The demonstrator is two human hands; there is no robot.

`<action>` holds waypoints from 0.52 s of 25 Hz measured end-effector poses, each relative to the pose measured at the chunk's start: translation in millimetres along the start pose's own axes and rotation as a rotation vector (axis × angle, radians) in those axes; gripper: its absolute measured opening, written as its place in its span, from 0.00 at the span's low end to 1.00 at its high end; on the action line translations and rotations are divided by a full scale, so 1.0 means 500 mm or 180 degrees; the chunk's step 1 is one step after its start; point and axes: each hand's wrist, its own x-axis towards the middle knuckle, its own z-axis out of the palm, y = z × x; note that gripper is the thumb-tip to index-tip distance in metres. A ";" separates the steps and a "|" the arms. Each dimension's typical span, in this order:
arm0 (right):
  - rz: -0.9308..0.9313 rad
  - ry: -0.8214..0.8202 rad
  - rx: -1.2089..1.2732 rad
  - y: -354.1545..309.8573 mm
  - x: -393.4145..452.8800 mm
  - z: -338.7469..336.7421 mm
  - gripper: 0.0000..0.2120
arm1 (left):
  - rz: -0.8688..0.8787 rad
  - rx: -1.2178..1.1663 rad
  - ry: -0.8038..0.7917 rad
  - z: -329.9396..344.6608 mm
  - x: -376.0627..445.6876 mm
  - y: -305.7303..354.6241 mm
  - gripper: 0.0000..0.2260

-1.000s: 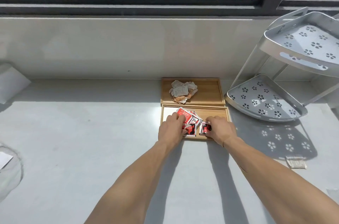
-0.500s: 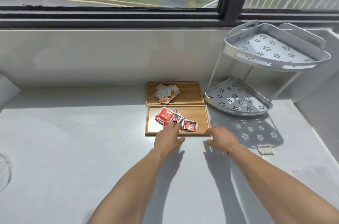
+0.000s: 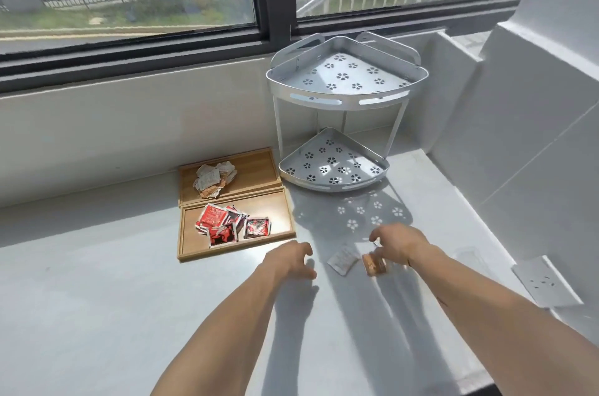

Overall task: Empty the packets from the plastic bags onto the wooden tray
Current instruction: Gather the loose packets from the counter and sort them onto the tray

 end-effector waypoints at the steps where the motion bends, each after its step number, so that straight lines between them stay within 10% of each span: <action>1: 0.0015 0.0000 -0.0046 0.029 0.000 -0.001 0.21 | 0.0011 0.0059 -0.0001 0.005 0.009 0.026 0.27; 13: -0.0439 0.0564 -0.1012 0.124 0.067 0.023 0.29 | -0.0476 0.0353 0.0627 0.043 0.064 0.201 0.19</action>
